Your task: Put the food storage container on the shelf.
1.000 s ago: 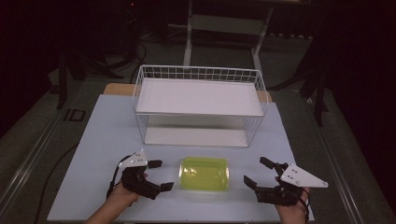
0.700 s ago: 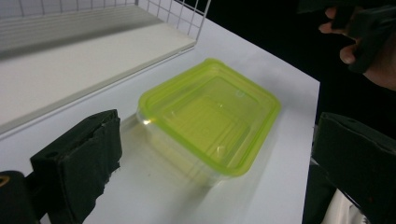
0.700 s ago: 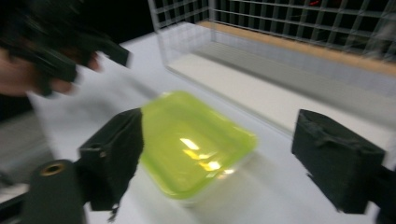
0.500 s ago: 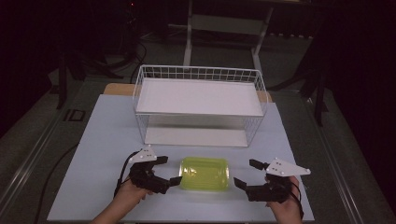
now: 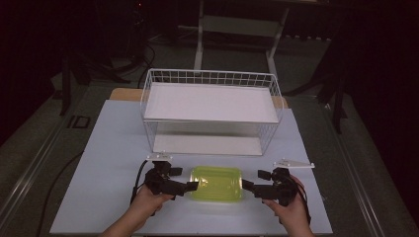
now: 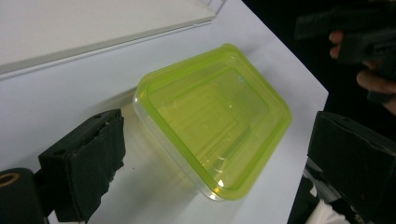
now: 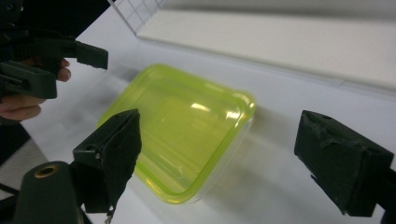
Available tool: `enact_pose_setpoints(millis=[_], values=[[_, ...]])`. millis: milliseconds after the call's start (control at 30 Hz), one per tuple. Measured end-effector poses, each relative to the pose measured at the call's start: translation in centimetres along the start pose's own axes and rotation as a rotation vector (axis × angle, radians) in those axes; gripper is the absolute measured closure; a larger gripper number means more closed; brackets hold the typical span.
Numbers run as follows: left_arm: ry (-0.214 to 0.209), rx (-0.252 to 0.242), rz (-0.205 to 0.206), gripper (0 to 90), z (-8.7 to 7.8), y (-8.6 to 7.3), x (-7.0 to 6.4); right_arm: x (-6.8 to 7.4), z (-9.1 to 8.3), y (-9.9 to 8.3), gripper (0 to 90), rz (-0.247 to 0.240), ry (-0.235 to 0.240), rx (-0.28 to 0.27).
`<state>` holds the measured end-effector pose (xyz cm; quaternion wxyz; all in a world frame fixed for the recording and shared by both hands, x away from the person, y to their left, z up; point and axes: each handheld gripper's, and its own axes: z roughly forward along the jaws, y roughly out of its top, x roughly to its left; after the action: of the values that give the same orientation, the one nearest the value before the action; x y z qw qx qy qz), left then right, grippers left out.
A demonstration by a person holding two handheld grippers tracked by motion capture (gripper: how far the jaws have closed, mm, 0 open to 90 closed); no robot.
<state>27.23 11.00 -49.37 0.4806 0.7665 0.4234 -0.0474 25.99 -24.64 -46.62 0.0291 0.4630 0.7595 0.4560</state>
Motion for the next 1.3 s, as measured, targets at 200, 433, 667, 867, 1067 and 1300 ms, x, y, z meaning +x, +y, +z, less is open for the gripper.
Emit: enact_pose_setpoints(millis=[200, 433, 667, 867, 1067, 1300], values=[[0.026, 0.035, -0.111, 15.2, 1.2, -0.5, 0.3, -0.9, 2.0, -0.4, 24.6, 0.125, 0.011, 0.093], [0.022, 0.061, -0.203, 35.8, 1.9, -1.1, 1.2, -1.6, 3.4, -1.5, 43.7, 0.264, 0.031, 0.145], [0.022, 0.098, -0.209, 63.2, 2.4, -1.2, 1.3, -1.9, 4.0, -1.8, 60.6, 0.304, 0.032, 0.172], [0.039, 0.102, -0.180, 69.1, 2.5, -1.4, 1.0, -1.2, 4.3, -2.2, 71.4, 0.284, 0.025, 0.188], [0.036, 0.102, -0.191, 71.5, 2.4, -1.4, 0.7, -0.6, 4.1, -2.3, 72.4, 0.255, 0.000, 0.179], [0.041, 0.099, -0.205, 74.2, 2.1, -1.6, 0.3, -0.3, 3.8, -2.4, 74.4, 0.262, 0.002, 0.178]])
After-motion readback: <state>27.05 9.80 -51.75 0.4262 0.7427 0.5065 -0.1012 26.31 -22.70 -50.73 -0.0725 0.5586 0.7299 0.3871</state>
